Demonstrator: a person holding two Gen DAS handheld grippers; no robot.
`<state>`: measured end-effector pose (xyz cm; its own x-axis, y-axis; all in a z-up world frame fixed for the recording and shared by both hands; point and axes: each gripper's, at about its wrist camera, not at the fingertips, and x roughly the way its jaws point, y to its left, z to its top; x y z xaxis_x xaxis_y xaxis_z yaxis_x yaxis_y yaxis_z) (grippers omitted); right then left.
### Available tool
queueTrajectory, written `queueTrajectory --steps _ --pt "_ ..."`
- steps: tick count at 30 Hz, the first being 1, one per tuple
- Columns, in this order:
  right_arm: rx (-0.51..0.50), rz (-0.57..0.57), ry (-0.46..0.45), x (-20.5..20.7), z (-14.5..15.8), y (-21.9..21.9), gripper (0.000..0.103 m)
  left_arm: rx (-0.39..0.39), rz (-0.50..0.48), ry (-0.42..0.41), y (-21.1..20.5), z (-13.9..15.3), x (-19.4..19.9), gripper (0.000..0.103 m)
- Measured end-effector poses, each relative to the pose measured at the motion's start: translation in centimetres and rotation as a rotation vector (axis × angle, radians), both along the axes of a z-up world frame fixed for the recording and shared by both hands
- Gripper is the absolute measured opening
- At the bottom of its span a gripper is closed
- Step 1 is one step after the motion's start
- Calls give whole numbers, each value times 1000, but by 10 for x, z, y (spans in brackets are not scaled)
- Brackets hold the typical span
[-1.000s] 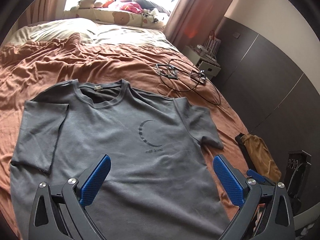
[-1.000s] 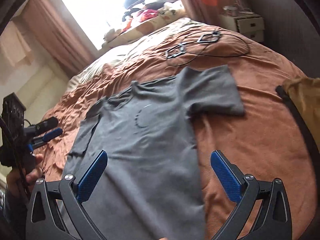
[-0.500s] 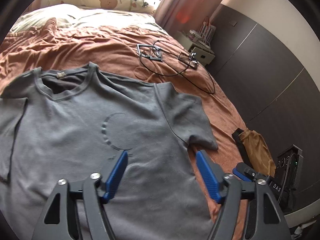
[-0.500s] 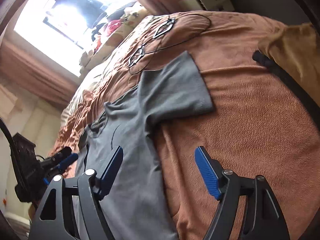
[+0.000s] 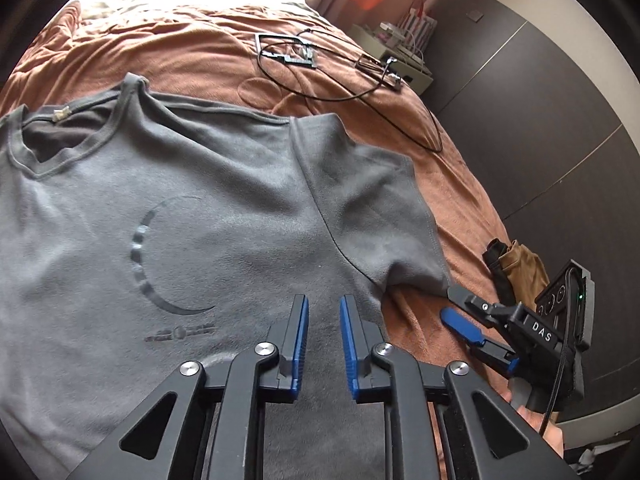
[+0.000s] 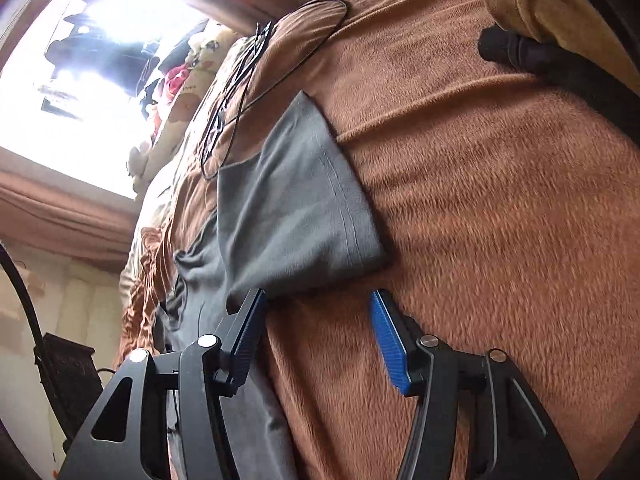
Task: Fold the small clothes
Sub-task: 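Fold the other sleeve with the left tool while the right tool grips the shirt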
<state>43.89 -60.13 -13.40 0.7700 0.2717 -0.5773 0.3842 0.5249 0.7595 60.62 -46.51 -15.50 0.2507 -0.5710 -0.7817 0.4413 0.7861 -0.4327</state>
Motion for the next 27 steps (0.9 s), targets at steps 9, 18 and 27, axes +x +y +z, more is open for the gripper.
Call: queueTrajectory --steps 9,18,27 --pt "-34 -53 30 17 -3 -5 13 14 -22 29 -22 -19 10 5" --pt "-172 3 -96 14 39 10 5 6 -41 50 -45 -29 12 2" --pt "-221 68 -176 16 59 28 4 -38 -37 115 -54 -43 19 2"
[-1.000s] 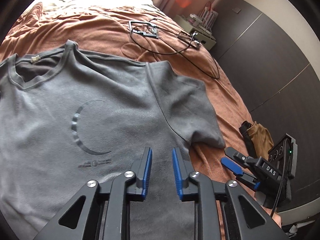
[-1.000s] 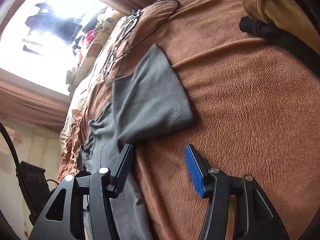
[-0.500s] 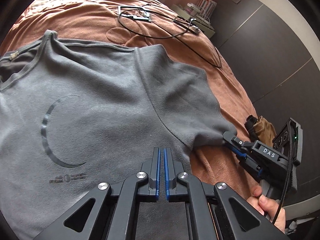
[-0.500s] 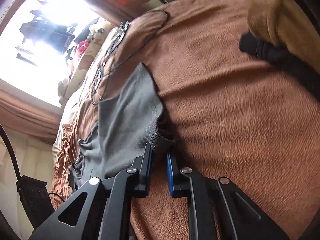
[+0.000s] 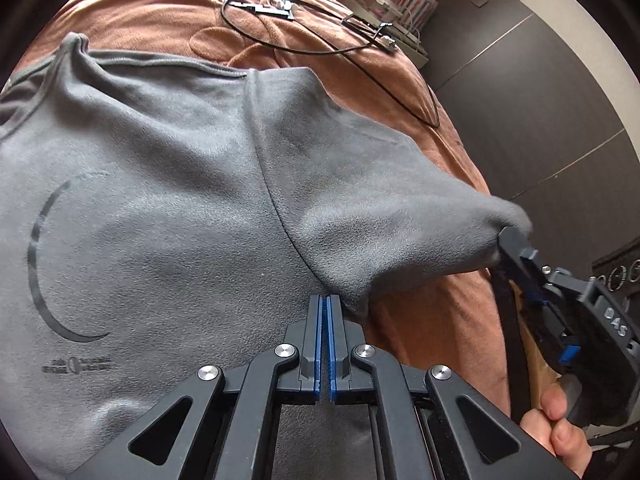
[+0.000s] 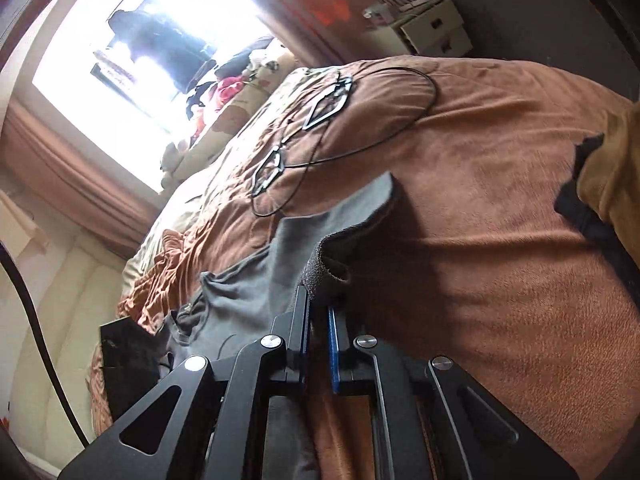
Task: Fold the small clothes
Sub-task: 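Fold the other sleeve with the left tool while the right tool grips the shirt, then grip the shirt side with the right tool and fold it inward over the sleeve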
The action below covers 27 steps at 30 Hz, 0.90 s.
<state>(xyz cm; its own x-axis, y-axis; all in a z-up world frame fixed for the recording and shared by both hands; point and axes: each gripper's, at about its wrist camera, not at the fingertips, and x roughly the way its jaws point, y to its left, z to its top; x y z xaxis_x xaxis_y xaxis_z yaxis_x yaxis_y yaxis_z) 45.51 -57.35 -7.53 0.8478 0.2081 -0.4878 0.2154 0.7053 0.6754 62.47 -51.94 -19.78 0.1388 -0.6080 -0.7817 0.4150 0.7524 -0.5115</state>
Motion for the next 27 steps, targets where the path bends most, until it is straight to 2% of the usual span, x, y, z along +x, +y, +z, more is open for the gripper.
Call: queueTrajectory --steps 8,11,14,19,22,27 --pt "-5 78 -33 9 2 9 4 -57 48 68 -3 -13 4 0" --pt "-1 95 -30 11 1 16 4 -74 55 119 -3 -18 10 0" --pt "-7 124 -36 12 2 23 4 -108 55 149 9 -14 14 0" --pt "-28 174 -33 17 5 36 4 -125 61 104 44 7 12 0" --pt "-49 211 -26 20 6 46 4 -98 108 52 78 22 11 0" --pt "-127 261 29 29 -1 61 4 -76 189 16 131 37 4 0"
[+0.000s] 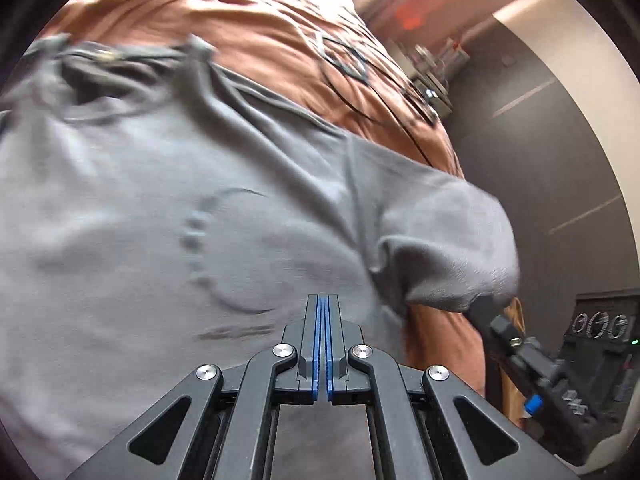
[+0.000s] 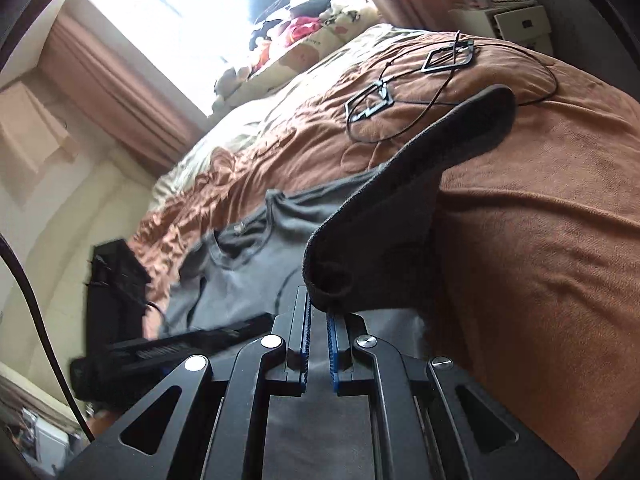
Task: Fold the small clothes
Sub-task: 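Grip the shirt side with the right tool and fold it inward over the sleeve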
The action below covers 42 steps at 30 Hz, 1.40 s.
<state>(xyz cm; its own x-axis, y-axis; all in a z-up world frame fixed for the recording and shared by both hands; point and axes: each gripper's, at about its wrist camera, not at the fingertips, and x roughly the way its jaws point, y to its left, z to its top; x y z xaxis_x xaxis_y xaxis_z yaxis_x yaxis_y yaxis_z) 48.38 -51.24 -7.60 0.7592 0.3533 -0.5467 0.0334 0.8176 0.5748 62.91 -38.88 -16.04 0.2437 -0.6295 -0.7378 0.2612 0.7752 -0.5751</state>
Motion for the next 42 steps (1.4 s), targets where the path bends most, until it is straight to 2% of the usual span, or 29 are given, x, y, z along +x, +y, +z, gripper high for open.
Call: queueTrajectory --steps 4,10,12,14,16,20,26,31,38,42 --pt "-39 60 31 3 -10 11 4 13 70 -10 34 10 -9 0" --pt "-130 148 128 8 -32 34 5 28 128 -11 71 6 -20 0" --pt "-156 160 172 9 -39 38 17 36 139 2 77 1 -21 0" --pt "-164 155 180 8 -38 40 57 46 146 12 83 -2 -23 0" --pt "-152 148 162 4 -33 35 70 43 147 14 86 -1 -27 0" --pt "-94 105 176 2 -32 16 70 48 137 10 82 -2 -28 1" --pt "-12 -34 190 -16 -37 -29 70 55 111 -3 69 -2 -25 4" --pt "97 -124 187 -25 -41 -60 70 58 92 -7 58 -4 -17 5" --pt "173 -173 190 -16 -49 -74 70 67 66 -4 40 -10 -5 5" --pt "251 -208 189 -10 -55 -83 70 79 54 -1 34 -14 -3 5"
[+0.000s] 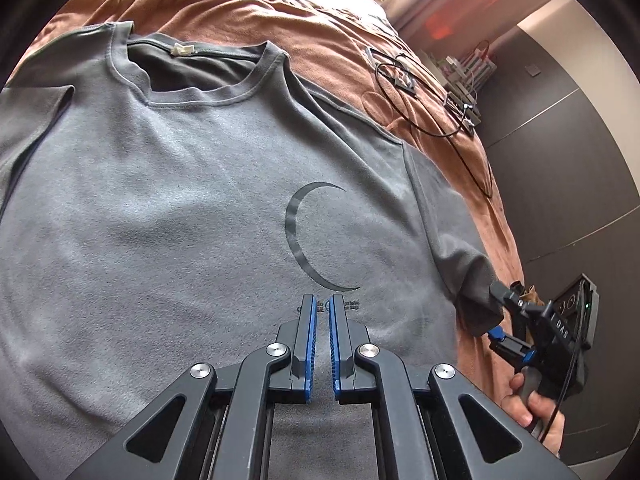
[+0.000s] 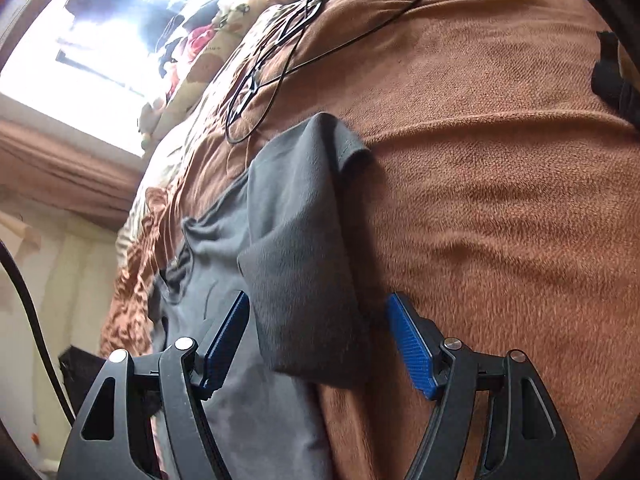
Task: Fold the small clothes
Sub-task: 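Grip the shirt side with the right tool and fold it inward over the sleeve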
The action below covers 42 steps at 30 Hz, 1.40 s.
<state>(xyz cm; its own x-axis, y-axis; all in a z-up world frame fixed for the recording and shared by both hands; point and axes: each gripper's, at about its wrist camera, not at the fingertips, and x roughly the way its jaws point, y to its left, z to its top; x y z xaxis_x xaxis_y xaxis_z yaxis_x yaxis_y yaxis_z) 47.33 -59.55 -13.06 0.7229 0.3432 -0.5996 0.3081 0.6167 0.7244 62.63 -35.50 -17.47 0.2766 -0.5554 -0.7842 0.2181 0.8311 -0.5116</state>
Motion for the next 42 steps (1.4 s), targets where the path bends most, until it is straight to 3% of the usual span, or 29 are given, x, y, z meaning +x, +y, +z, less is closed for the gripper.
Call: queueTrajectory --steps 4,10,12,14,16,19,24,27,30,33,35,37,42 --pt "31 0 -19 10 0 -1 63 8 -5 2 -1 -1 1 5" --pt "42 -4 -4 37 2 -12 62 21 8 -12 12 4 2 5" --pt "28 -3 3 42 2 -11 45 25 17 -15 18 5 4 5" --pt "21 14 8 51 6 -9 19 29 28 -17 24 6 7 5" --pt "-33 37 -2 58 19 -2 5 30 35 -17 29 7 9 5" --pt "-127 87 -28 67 43 18 3 28 47 -13 36 5 12 5" --pt "-292 203 -64 84 74 66 3 13 60 -6 45 4 15 5" --pt "-388 302 -52 98 76 104 3 6 63 -4 51 4 15 5" --pt "-412 410 -23 112 71 132 6 4 68 -4 55 3 16 5" --pt "-393 468 -32 118 73 141 20 5 73 -1 59 3 16 5" --pt "-385 467 -54 120 79 138 44 2 76 0 60 3 16 5" --pt "-373 448 -79 117 83 131 56 1 74 -1 58 3 17 5" --pt "-373 390 -91 108 82 108 56 -2 62 -7 51 5 17 5"
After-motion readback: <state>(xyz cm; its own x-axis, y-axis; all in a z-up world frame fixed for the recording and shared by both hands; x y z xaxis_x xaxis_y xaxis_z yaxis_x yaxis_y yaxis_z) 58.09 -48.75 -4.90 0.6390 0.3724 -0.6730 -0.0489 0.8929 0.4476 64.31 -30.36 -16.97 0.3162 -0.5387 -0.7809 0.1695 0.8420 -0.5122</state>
